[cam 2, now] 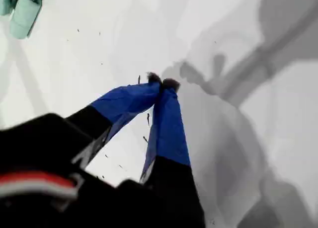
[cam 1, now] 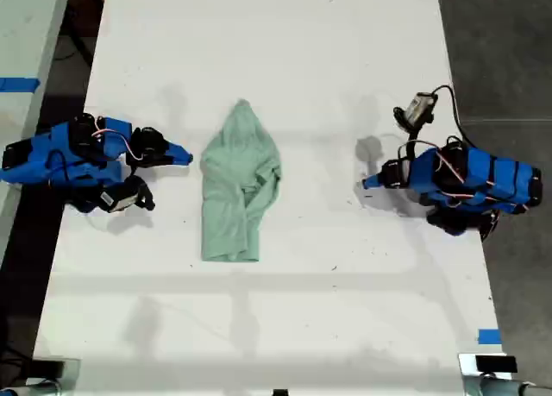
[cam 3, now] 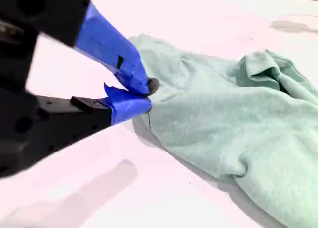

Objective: Fold t shirt

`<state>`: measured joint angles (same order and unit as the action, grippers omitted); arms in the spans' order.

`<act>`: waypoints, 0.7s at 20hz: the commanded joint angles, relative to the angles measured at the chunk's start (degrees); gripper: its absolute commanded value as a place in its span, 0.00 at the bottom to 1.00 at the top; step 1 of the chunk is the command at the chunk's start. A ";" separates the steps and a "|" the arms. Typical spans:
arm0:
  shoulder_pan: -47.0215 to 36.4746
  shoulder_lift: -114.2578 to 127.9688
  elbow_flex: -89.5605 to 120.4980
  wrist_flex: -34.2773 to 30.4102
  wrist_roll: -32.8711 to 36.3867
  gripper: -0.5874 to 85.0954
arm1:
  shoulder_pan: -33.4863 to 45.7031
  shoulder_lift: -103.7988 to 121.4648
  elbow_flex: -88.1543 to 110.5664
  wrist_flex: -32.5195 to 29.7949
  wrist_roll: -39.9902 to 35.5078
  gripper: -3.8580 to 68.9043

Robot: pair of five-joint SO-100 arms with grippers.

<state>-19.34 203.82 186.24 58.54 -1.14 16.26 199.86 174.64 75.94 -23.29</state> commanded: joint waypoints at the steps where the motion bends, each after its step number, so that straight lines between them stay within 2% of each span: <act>1: 0.53 0.35 2.46 0.18 1.32 0.00 | -2.11 0.79 3.69 0.09 0.88 0.06; 14: 1.05 0.62 2.46 0.18 1.49 0.00 | -2.99 0.79 3.60 0.09 1.49 0.06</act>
<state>-19.07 203.99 186.24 58.54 -0.09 13.80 199.86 174.64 75.94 -22.32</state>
